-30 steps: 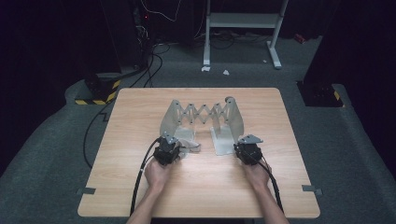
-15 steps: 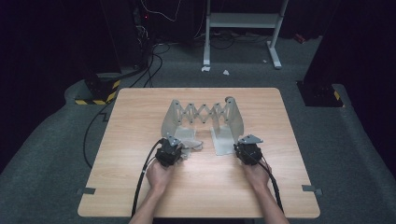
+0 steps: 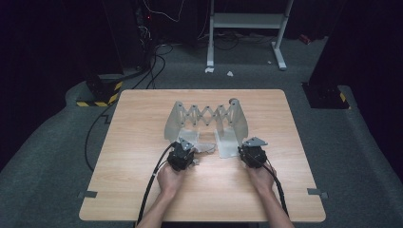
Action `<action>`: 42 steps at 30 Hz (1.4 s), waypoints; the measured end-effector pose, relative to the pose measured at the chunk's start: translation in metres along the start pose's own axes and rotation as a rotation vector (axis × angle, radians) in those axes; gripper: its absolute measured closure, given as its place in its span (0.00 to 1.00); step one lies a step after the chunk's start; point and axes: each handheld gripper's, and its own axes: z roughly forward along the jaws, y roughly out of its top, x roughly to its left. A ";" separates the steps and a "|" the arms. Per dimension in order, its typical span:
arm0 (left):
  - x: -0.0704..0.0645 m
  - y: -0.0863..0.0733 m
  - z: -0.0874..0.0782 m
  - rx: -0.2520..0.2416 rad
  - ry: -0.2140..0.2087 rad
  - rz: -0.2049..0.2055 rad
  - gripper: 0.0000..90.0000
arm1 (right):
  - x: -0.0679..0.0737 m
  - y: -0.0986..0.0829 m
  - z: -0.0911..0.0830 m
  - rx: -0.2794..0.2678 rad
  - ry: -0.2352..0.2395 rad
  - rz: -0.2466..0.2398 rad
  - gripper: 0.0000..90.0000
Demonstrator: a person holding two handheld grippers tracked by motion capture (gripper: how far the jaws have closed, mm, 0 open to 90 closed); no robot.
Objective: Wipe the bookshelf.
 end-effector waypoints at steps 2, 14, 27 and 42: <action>0.003 0.000 0.000 0.006 0.009 -0.003 0.89 | 0.000 0.000 0.000 0.000 0.000 0.000 0.90; 0.032 -0.003 -0.002 0.025 0.099 -0.068 0.89 | 0.000 0.000 0.000 0.000 0.001 0.002 0.91; 0.019 0.016 0.009 0.031 0.063 -0.077 0.89 | 0.000 0.000 0.000 0.001 0.000 -0.002 0.91; 0.031 0.052 0.043 0.078 0.117 -0.096 0.89 | 0.000 0.000 0.000 0.000 -0.001 -0.004 0.91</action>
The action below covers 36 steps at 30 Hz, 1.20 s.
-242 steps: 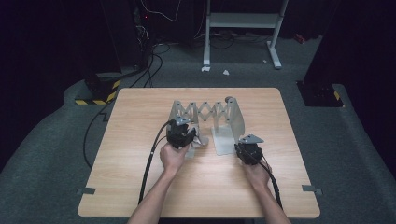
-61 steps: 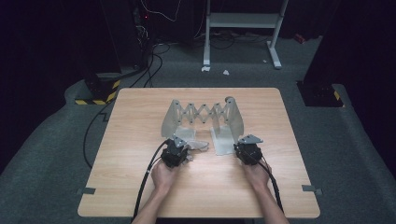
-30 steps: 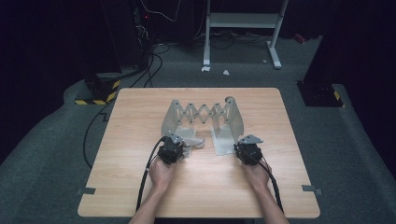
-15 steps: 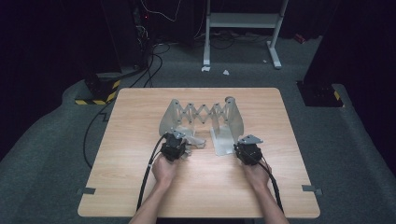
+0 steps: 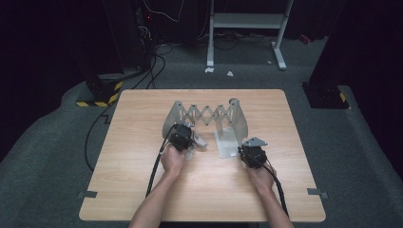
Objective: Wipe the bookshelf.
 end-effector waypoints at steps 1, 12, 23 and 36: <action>0.001 0.002 0.002 0.007 0.001 0.001 0.89 | 0.000 0.000 0.000 -0.001 0.001 0.002 0.91; 0.004 0.006 0.003 0.033 0.019 0.022 0.89 | 0.000 0.000 0.000 -0.001 0.002 0.002 0.91; 0.012 0.008 0.006 0.037 0.058 -0.015 0.88 | -0.001 0.000 0.000 -0.001 0.005 0.004 0.91; 0.015 0.011 0.006 0.038 -0.004 -0.066 0.90 | -0.001 0.000 0.000 0.000 0.010 0.010 0.90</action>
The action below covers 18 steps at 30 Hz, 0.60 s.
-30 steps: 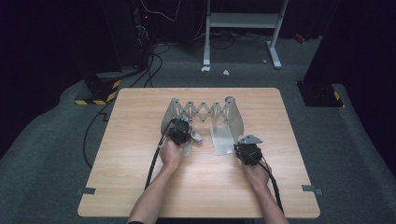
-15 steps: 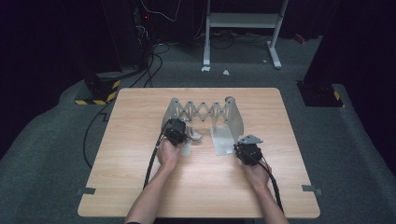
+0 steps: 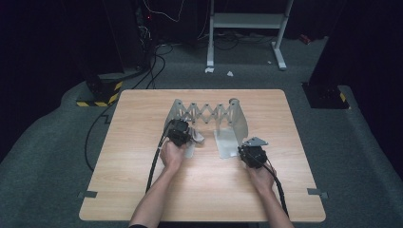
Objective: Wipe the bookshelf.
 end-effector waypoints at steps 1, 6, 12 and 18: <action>0.001 0.001 -0.002 -0.001 -0.008 -0.005 0.90 | 0.000 0.000 0.000 0.000 0.000 0.000 0.90; 0.001 0.014 -0.013 -0.042 -0.024 -0.041 0.91 | 0.001 0.000 0.000 -0.001 -0.003 -0.005 0.91; 0.002 0.027 -0.020 -0.071 -0.043 -0.115 0.91 | 0.002 0.000 0.000 -0.001 -0.011 -0.012 0.90; 0.004 0.033 -0.024 -0.093 -0.041 -0.123 0.91 | 0.002 0.000 0.000 0.000 -0.009 -0.010 0.90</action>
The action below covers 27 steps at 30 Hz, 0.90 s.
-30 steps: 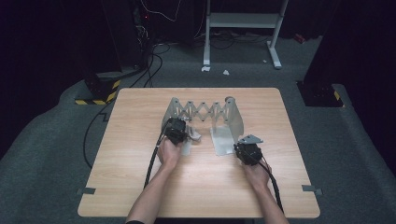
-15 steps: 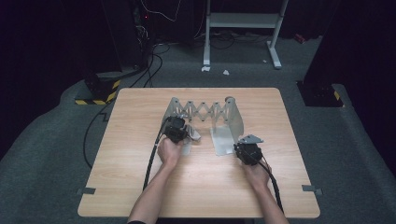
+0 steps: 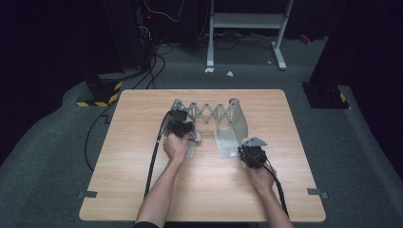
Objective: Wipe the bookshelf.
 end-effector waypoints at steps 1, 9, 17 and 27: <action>0.000 0.002 -0.001 0.003 -0.004 0.004 0.91 | 0.000 0.000 0.000 0.000 -0.001 -0.002 0.90; 0.001 0.022 -0.015 -0.059 0.004 0.007 0.91 | 0.000 0.000 0.000 0.000 0.001 -0.001 0.90; -0.001 0.049 -0.042 -0.150 0.005 0.034 0.91 | -0.001 0.000 0.000 0.000 0.004 0.002 0.90; -0.008 0.031 -0.017 -0.065 0.048 0.094 0.91 | 0.000 0.000 0.000 -0.001 0.006 -0.002 0.90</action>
